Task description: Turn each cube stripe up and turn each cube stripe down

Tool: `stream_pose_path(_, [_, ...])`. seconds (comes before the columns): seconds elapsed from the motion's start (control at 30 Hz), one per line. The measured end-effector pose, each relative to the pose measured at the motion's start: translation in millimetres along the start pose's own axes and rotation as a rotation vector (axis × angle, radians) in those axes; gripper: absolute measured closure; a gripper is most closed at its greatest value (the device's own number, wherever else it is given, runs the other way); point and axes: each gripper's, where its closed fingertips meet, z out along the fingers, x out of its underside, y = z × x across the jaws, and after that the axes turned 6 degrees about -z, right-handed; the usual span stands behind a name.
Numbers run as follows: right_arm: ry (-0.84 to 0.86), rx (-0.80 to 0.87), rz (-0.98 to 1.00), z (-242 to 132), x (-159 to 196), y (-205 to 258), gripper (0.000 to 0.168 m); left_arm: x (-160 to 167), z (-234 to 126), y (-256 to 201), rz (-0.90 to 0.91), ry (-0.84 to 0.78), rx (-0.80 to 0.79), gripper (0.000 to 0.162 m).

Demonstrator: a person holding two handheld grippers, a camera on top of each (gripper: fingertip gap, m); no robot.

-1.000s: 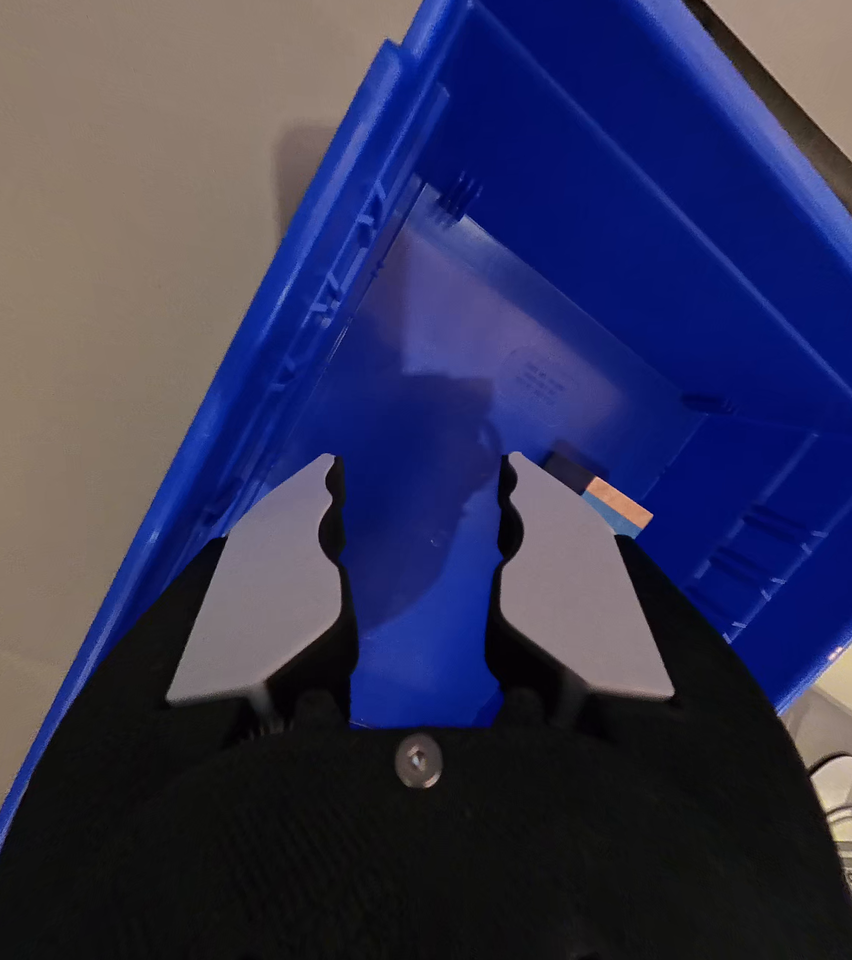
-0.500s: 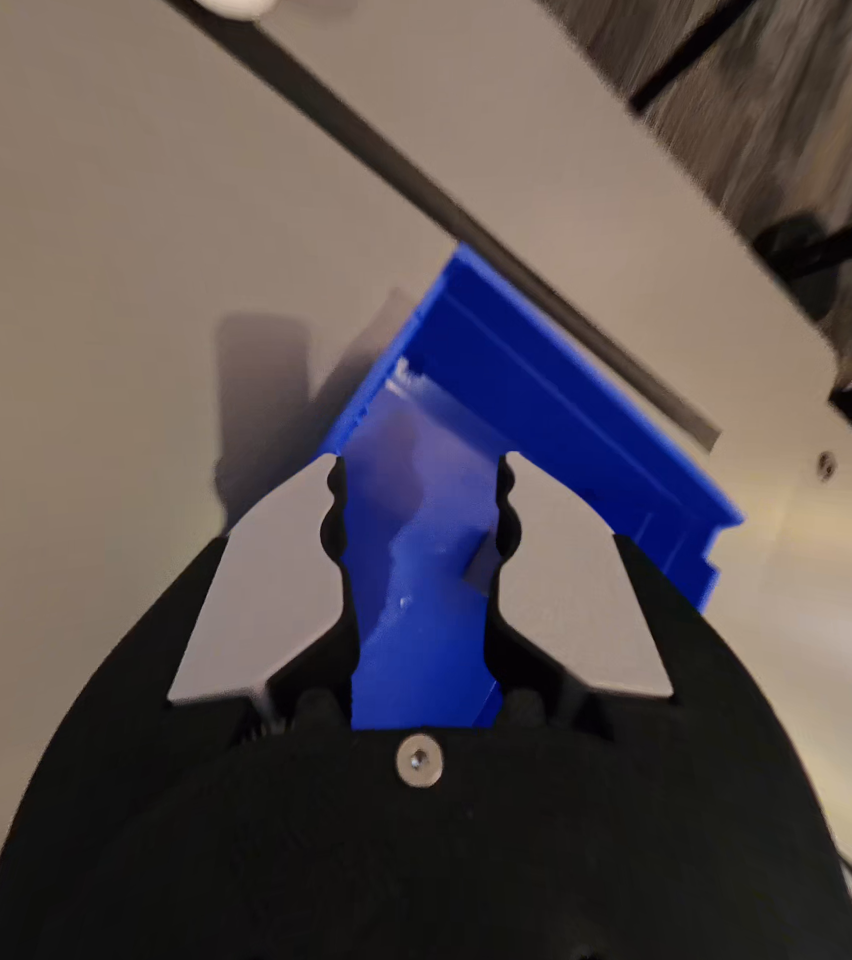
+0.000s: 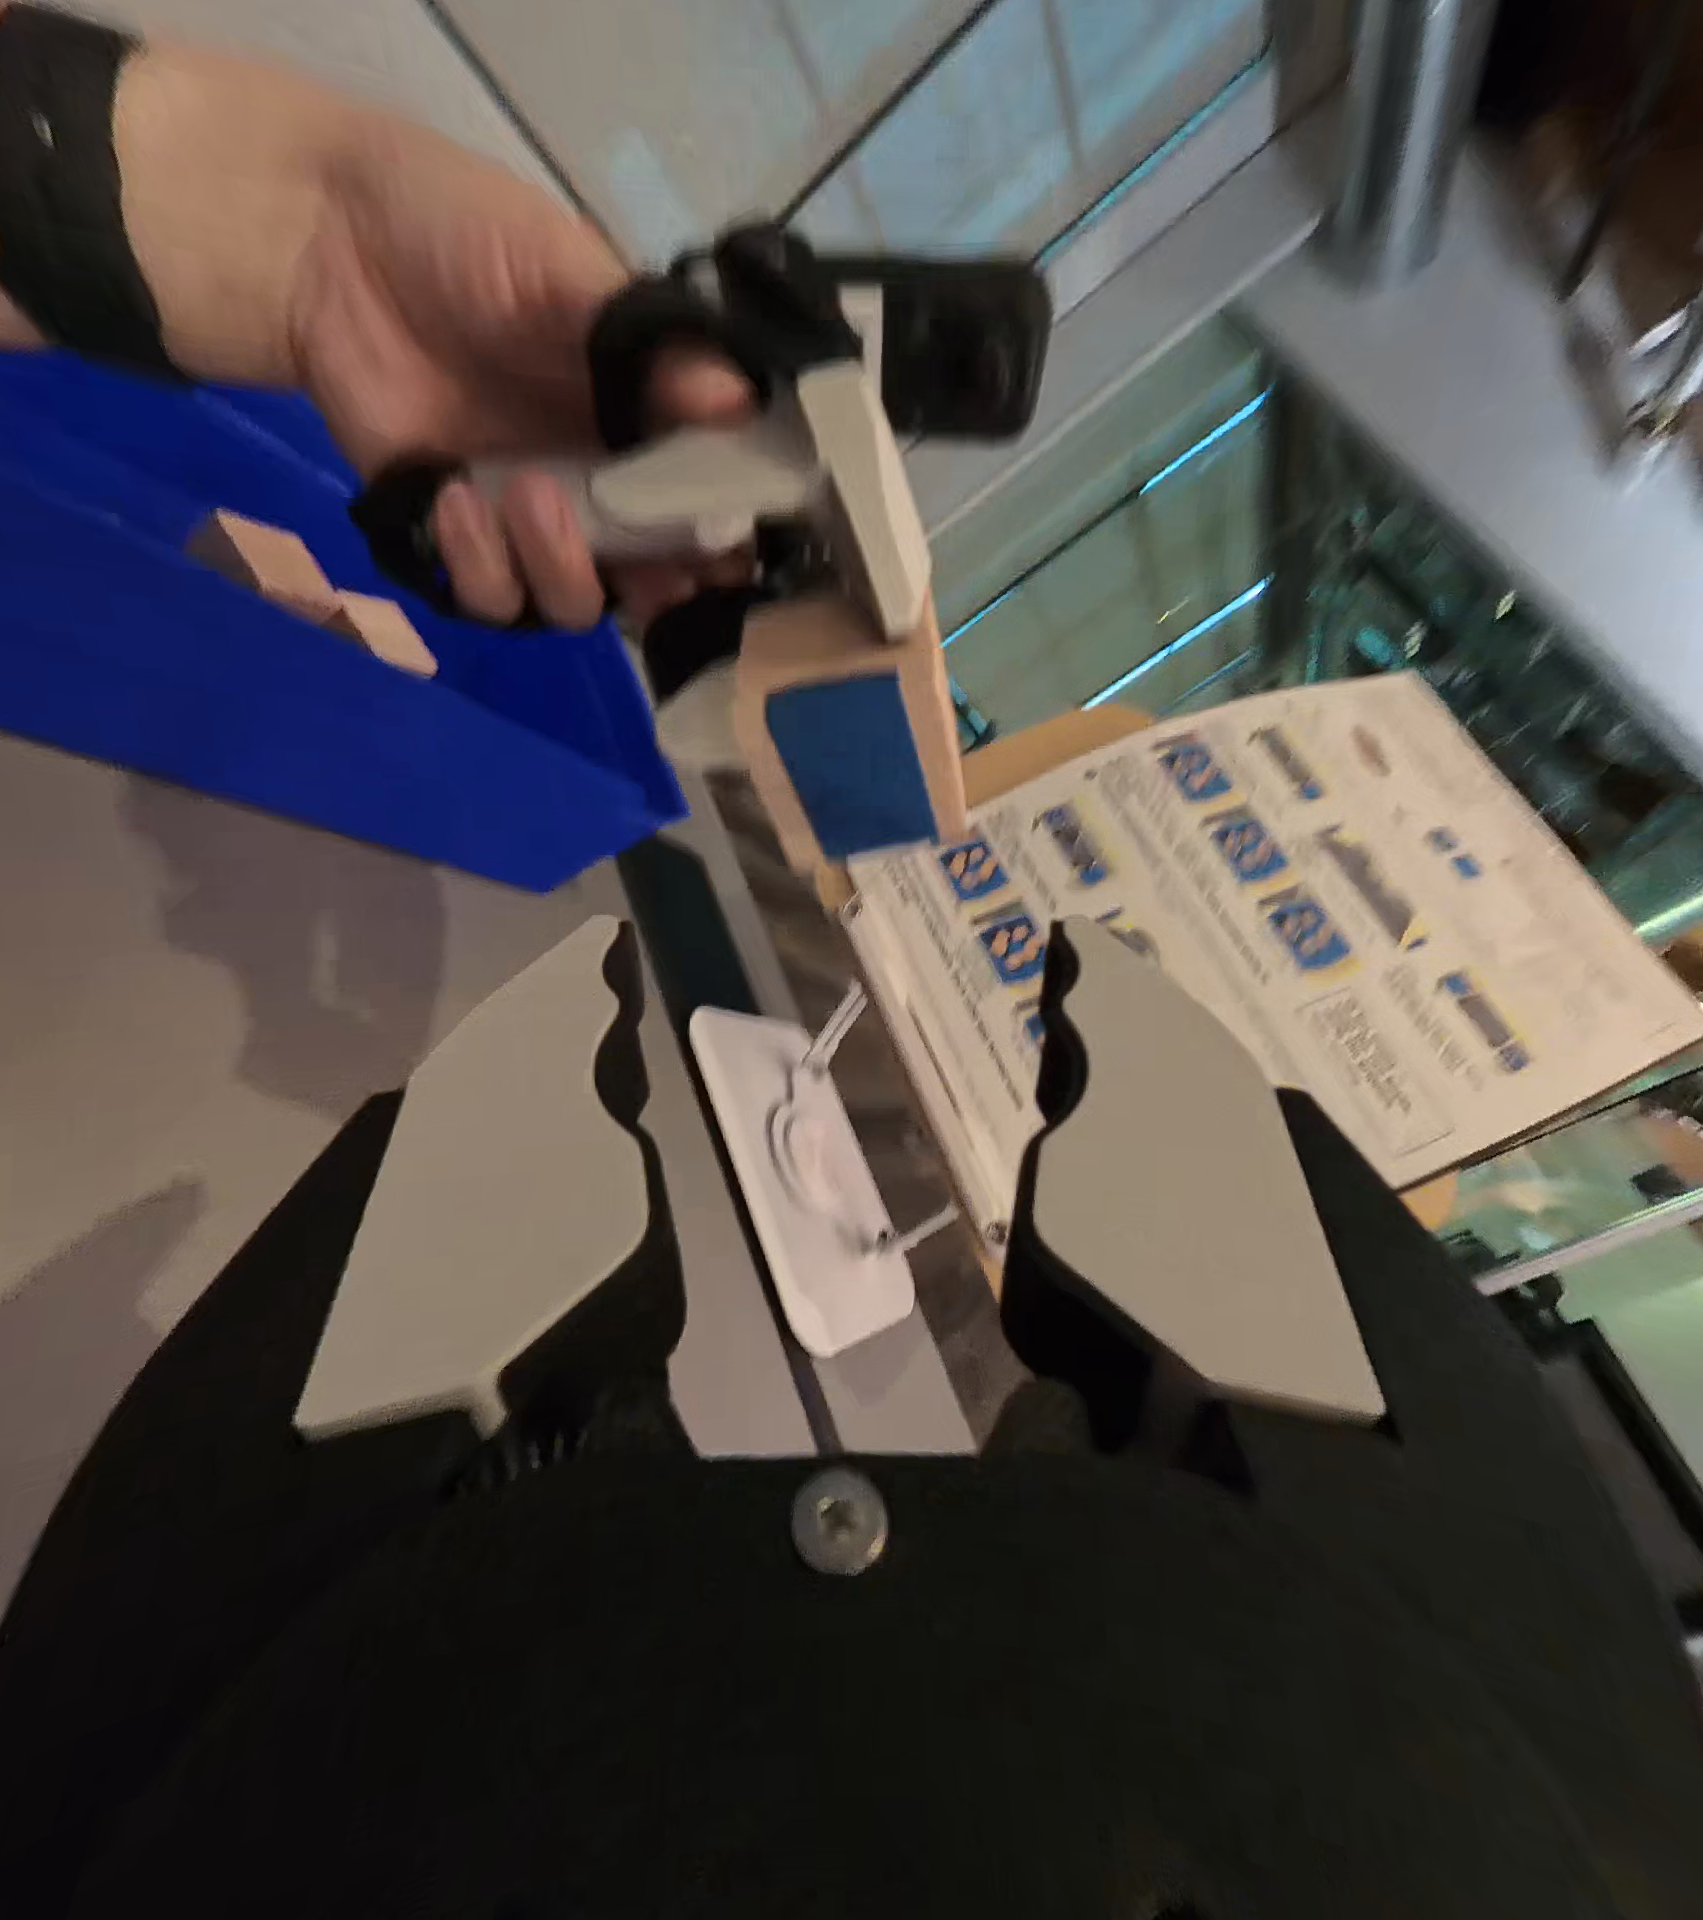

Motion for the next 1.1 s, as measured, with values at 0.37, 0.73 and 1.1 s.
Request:
stream_pose_path(0.37, [-0.035, 0.133, -0.154, -2.8, -11.8, 1.9, 0.112, 24.5, 41.9, -11.7, -0.088, 0.079, 0.139, 0.114])
stream_pose_path(0.73, [-0.035, 0.074, -0.139, -1.9, -14.8, 9.7, 0.123, 32.4, 42.9, -12.6, -0.055, 0.134, 0.143, 0.115])
stream_pose_path(1.1, [0.154, 0.263, 0.001, -60.7, 18.2, -103.7, 0.123, -11.8, -12.0, -28.8, 0.112, -0.025, 0.006, 0.105])
